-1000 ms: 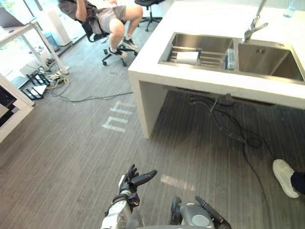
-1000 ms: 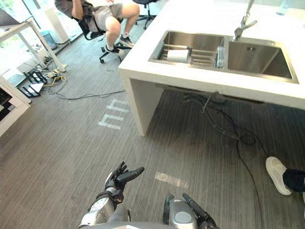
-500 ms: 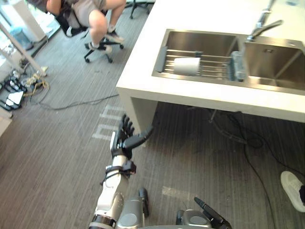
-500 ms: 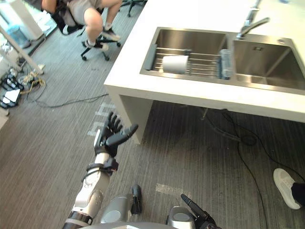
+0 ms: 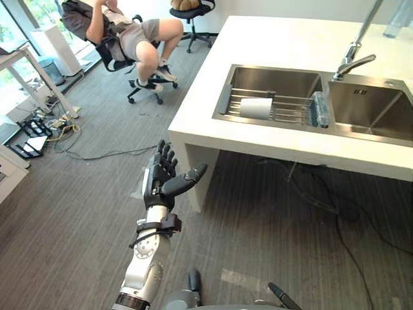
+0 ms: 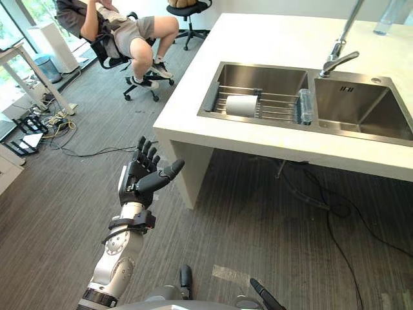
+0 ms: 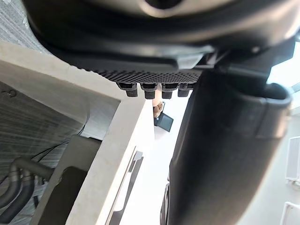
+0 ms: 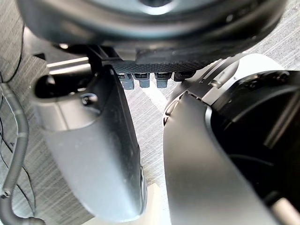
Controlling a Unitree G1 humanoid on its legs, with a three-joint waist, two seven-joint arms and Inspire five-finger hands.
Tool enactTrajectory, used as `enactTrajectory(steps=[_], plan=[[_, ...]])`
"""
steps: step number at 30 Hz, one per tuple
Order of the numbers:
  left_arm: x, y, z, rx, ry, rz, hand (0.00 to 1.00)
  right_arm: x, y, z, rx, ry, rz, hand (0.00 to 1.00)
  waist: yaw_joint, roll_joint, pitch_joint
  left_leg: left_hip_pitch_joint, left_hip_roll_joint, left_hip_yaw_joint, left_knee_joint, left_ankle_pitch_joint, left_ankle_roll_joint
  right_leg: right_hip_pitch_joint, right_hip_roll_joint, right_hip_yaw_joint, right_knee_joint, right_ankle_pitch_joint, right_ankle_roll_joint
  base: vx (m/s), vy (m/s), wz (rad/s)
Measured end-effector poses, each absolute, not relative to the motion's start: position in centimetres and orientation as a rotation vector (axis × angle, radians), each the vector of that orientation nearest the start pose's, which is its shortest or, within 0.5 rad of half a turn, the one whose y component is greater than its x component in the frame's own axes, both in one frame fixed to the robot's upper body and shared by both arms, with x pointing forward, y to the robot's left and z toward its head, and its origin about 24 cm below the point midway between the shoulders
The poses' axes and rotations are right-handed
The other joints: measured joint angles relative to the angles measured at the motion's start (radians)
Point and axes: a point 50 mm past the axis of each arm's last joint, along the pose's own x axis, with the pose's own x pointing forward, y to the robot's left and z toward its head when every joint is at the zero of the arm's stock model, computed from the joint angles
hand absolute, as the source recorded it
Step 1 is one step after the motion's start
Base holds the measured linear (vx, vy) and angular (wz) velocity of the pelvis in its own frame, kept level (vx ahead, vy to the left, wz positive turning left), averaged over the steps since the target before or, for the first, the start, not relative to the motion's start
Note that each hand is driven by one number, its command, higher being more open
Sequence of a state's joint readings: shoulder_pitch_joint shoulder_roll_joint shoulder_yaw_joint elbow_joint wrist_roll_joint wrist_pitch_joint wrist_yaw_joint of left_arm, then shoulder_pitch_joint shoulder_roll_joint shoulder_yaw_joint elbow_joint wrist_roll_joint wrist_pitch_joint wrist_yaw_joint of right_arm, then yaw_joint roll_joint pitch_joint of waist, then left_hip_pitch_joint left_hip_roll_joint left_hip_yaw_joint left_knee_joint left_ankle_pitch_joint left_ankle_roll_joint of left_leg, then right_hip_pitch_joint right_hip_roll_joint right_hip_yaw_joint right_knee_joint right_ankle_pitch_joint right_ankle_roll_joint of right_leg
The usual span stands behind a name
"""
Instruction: Walk over to the sink, pick up the cup, carry it to the dishwasher, place the cup inside the dishwasher, then close the dishwasher door
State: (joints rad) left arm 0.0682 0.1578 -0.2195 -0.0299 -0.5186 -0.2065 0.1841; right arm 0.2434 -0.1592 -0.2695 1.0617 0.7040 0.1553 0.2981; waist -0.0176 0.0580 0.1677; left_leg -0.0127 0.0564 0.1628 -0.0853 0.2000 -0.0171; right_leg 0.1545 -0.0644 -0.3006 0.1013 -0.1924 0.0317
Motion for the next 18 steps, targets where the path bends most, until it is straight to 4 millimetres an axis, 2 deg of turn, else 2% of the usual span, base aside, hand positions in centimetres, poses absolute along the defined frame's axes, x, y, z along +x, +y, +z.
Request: enactTrajectory(steps=[3,5,7,8,9,10,11,12,13,14,15,16,17,18], plan=[[24.0,15.0,4.4,-0.364,-0.056,0.007,1.00,2.2,-22.7,-16.3,0.801,1.070,-0.531,1.00,-0.006,0.003,-0.003,0.007,0.006,0.023,0.006,-0.011,-0.007,0.000,0.000,0.015,0.000,-0.002,0.001,0.01,-0.021,-0.21],[25.1,16.2,5.6,-0.383,-0.093,0.023,1.00,2.2,-22.9,-16.3,0.758,1.076,-0.502,1.00,-0.008,0.003,-0.004,0.004,0.009,0.037,0.037,-0.044,-0.016,0.000,-0.005,0.022,0.013,-0.019,0.004,0.03,-0.024,-0.17],[26.2,17.6,7.3,-0.400,-0.161,0.052,1.00,2.1,-23.0,-16.3,0.744,1.060,-0.512,1.00,-0.008,0.000,-0.006,0.002,0.002,0.037,0.074,-0.069,-0.016,-0.003,-0.022,0.018,0.060,-0.051,0.007,0.06,-0.016,0.02],[26.4,18.3,8.7,-0.398,-0.228,0.068,1.00,1.9,-23.2,-16.3,0.727,1.035,-0.530,1.00,-0.008,-0.003,-0.008,-0.001,-0.013,0.032,0.097,-0.089,-0.011,-0.016,-0.047,0.009,0.114,-0.088,0.011,0.08,0.007,0.27],[26.2,18.6,10.3,-0.392,-0.305,0.061,1.00,1.5,-23.4,-16.2,0.719,1.007,-0.564,1.00,-0.008,-0.021,-0.019,-0.016,-0.042,0.029,0.123,-0.108,0.005,-0.039,-0.084,-0.005,0.178,-0.135,0.025,0.11,0.017,0.42],[26.0,18.5,11.3,-0.394,-0.346,0.039,1.00,1.4,-23.5,-16.2,0.716,0.994,-0.576,1.00,-0.008,-0.025,-0.020,-0.017,-0.059,0.032,0.139,-0.121,0.015,-0.033,-0.107,-0.018,0.197,-0.152,0.044,0.18,0.038,0.68],[25.3,17.6,13.4,-0.399,-0.444,-0.041,1.00,1.0,-24.2,-16.0,0.693,0.965,-0.605,1.00,-0.009,-0.027,-0.023,-0.010,-0.082,0.031,0.160,-0.156,0.025,-0.042,-0.145,-0.054,0.294,-0.159,0.054,0.22,0.049,0.71],[24.5,17.1,15.6,-0.380,-0.559,-0.108,1.00,1.4,-24.7,-15.8,0.673,0.932,-0.623,1.00,-0.001,-0.040,-0.026,-0.011,-0.116,0.021,0.180,-0.169,0.036,-0.134,-0.224,-0.051,0.507,-0.146,0.058,0.21,0.069,0.62],[24.1,16.9,16.5,-0.371,-0.610,-0.136,1.00,1.9,-24.8,-15.7,0.667,0.912,-0.631,1.00,0.001,-0.046,-0.025,-0.007,-0.129,0.017,0.193,-0.178,0.036,-0.169,-0.255,-0.041,0.598,-0.130,0.069,0.21,0.085,0.37],[23.5,16.5,17.8,-0.359,-0.689,-0.177,1.00,2.7,-25.1,-15.6,0.668,0.873,-0.674,1.00,0.000,-0.048,-0.024,0.008,-0.136,0.009,0.211,-0.202,0.043,-0.202,-0.275,-0.008,0.704,-0.078,0.076,0.18,0.075,0.18],[23.3,16.3,18.2,-0.357,-0.718,-0.197,1.00,3.2,-25.1,-15.6,0.677,0.846,-0.697,1.00,0.002,-0.048,-0.024,0.023,-0.135,0.004,0.210,-0.211,0.045,-0.209,-0.275,0.011,0.735,-0.046,0.073,0.25,0.074,0.20],[23.4,15.8,18.7,-0.359,-0.745,-0.235,1.00,3.9,-25.2,-15.5,0.715,0.797,-0.742,1.00,0.000,-0.048,-0.024,0.059,-0.129,-0.013,0.196,-0.224,0.052,-0.217,-0.276,0.018,0.793,0.029,0.066,0.30,0.051,0.18],[23.6,15.3,18.8,-0.366,-0.744,-0.267,1.00,4.1,-25.1,-15.5,0.739,0.773,-0.775,1.00,-0.002,-0.036,-0.027,0.094,-0.114,-0.024,0.179,-0.234,0.058,-0.239,-0.283,0.019,0.861,0.064,0.048,0.29,0.035,0.16],[23.7,15.1,18.7,-0.373,-0.739,-0.276,1.00,4.1,-25.0,-15.5,0.746,0.763,-0.785,1.00,-0.002,-0.028,-0.027,0.103,-0.106,-0.026,0.176,-0.240,0.058,-0.256,-0.281,0.018,0.869,0.012,0.042,0.22,0.000,0.03]])
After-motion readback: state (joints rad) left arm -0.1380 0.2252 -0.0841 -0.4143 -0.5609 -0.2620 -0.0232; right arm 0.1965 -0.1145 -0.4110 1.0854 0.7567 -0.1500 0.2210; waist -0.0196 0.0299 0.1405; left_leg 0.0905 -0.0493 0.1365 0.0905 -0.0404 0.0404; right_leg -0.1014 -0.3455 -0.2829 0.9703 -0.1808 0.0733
